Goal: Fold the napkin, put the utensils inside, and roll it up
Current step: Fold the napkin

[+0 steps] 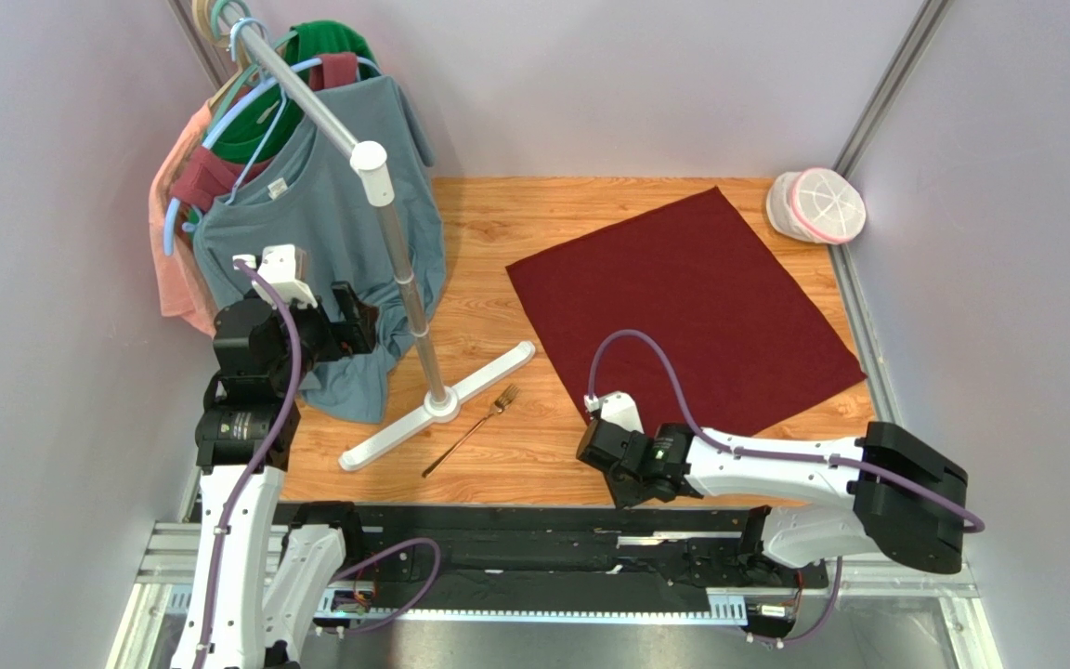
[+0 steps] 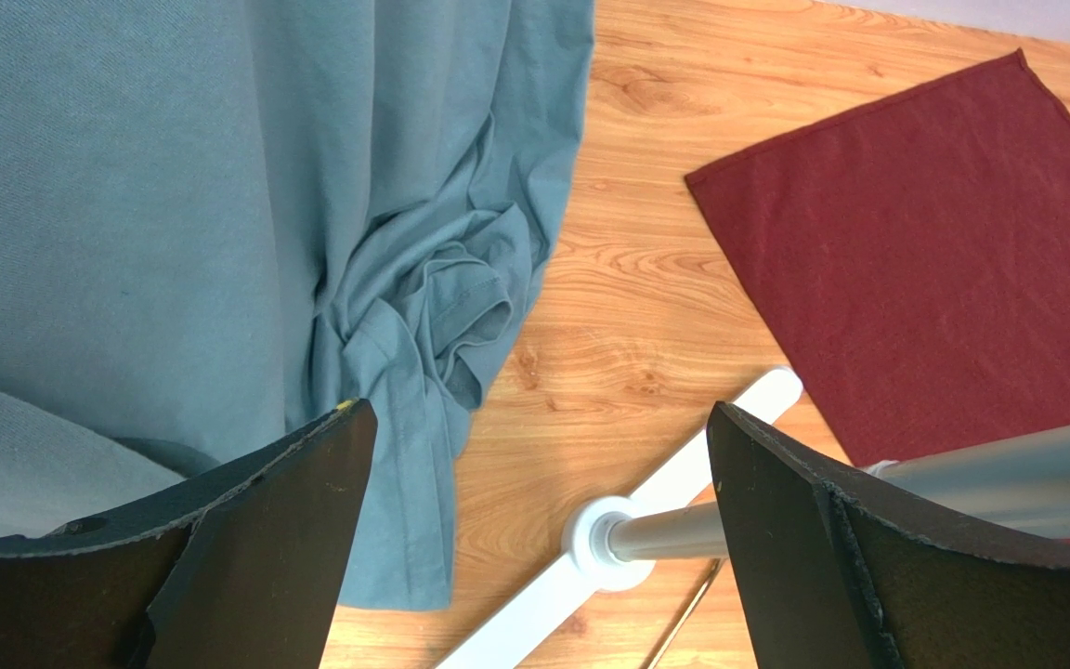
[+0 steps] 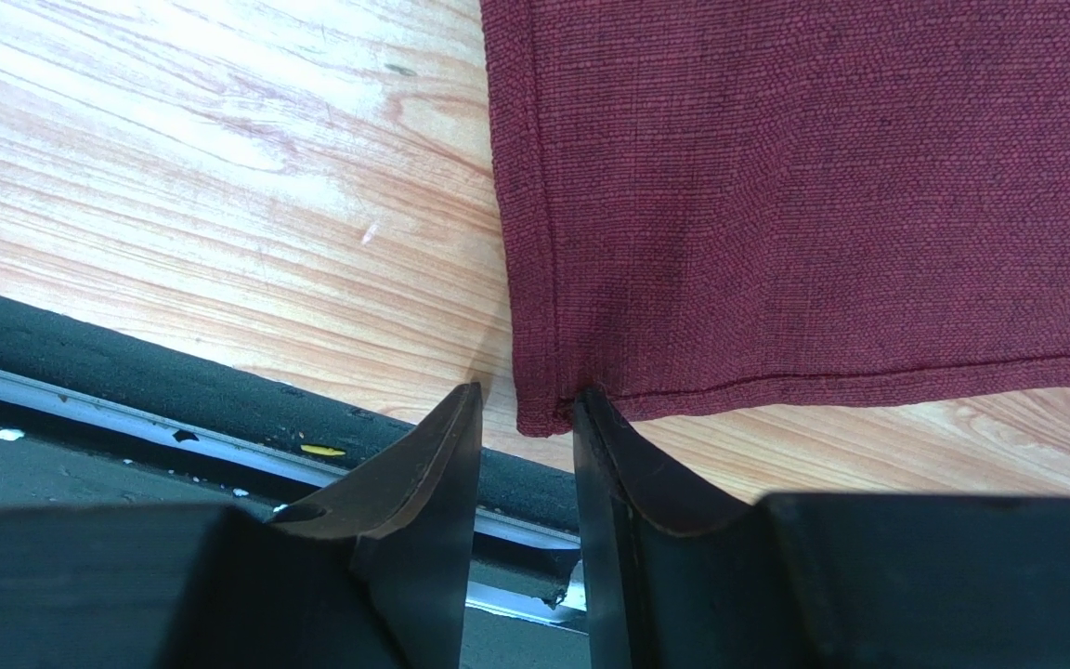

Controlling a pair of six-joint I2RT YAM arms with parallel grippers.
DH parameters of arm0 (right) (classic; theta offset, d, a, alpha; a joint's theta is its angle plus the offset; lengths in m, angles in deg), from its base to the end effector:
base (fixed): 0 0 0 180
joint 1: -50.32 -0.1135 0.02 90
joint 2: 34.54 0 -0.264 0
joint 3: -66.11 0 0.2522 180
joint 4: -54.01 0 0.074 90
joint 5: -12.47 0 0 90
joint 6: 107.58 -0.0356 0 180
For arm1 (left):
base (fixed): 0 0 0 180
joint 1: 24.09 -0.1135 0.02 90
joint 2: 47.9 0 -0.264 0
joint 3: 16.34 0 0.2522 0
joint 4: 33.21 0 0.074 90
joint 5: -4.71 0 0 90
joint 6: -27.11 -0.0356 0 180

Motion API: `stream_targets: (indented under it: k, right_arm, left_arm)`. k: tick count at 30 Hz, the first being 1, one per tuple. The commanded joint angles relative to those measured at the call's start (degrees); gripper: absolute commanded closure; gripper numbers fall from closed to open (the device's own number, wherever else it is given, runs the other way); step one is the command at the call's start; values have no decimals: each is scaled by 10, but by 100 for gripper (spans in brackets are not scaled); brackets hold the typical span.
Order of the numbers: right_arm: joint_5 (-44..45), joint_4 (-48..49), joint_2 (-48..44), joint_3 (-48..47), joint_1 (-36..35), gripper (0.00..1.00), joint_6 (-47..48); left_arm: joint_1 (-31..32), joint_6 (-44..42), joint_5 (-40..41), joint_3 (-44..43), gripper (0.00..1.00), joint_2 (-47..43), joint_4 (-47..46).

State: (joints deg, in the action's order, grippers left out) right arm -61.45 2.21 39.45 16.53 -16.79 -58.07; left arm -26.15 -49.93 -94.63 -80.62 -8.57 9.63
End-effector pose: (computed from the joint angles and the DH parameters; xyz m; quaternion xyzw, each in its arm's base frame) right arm 0.0879 0.1828 0.1579 -0.2100 0.9605 0.0139 0.1823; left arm 0.1484 -0.0004 0.3537 -0.0578 0.8051 -0.1212 0.5777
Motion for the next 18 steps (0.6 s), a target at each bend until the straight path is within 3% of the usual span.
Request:
stream_targets:
  k: [1,11,14,15,18]
  right_arm:
    - [2,-15,20,1,-4,69,-25]
    - [-30,-12,54,1,-4,84,-21]
    - [-46,-5,54,6,-3,93,-14]
    - [-49,-3,52,7,-3,100,-11]
    - [-57,-7,45,7,-3,100,-7]
  left_arm:
    - [-3,5,1,-19,2,-4,0]
    - [-3,5,7,-19,2,-7,1]
    - [-3,5,8,-19,2,-9,1]
    - [-2,5,8,-19,2,-11,1]
    - [-2,5,11,-19,2,-14,1]
